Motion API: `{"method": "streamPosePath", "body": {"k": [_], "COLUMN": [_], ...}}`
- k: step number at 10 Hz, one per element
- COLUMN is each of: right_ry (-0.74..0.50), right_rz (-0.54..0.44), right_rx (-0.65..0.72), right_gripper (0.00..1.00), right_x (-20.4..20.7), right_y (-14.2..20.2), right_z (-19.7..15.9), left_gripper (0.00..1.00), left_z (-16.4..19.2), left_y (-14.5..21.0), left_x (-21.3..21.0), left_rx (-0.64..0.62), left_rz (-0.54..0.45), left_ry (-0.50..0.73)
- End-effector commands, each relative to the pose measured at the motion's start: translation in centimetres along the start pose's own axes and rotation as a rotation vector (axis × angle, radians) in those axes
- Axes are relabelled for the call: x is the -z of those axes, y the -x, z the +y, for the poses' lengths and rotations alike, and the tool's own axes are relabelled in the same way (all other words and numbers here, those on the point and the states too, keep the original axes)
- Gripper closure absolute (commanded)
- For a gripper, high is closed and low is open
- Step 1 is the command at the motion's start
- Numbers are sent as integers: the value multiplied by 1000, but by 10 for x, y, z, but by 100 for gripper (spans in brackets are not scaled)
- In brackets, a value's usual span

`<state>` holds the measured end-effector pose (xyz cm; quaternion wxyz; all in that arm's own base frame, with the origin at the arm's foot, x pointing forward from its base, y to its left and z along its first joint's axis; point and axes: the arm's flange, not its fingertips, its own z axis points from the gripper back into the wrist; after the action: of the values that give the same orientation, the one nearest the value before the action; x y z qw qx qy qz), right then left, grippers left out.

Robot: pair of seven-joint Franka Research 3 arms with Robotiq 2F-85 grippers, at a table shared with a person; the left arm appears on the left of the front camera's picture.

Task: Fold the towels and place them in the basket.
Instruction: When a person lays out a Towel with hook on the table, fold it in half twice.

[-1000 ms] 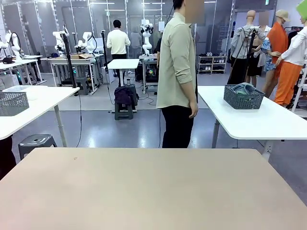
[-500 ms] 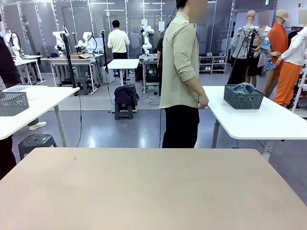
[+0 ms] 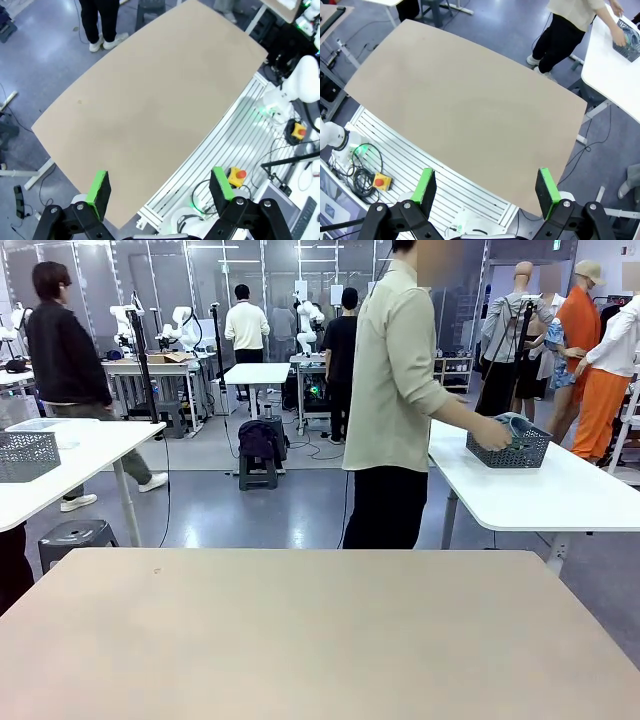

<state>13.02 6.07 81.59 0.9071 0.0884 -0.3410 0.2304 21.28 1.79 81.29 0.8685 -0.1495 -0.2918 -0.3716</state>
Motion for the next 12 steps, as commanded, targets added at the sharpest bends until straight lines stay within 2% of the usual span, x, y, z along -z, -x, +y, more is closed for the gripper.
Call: {"method": "streamPosePath", "body": {"k": [1,12], "right_ry": [-2,-2], "right_rz": [-1,-1], "right_rx": [-2,-2], "right_gripper": [0,0], "right_x": [0,0], "right_y": [0,0], "right_z": [0,0], "left_gripper": [0,0], "left_z": [0,0], "left_y": [0,0], "left_x": [1,1], "left_rx": [0,0], "left_rz": [0,0], "left_ry": [3,3]}}
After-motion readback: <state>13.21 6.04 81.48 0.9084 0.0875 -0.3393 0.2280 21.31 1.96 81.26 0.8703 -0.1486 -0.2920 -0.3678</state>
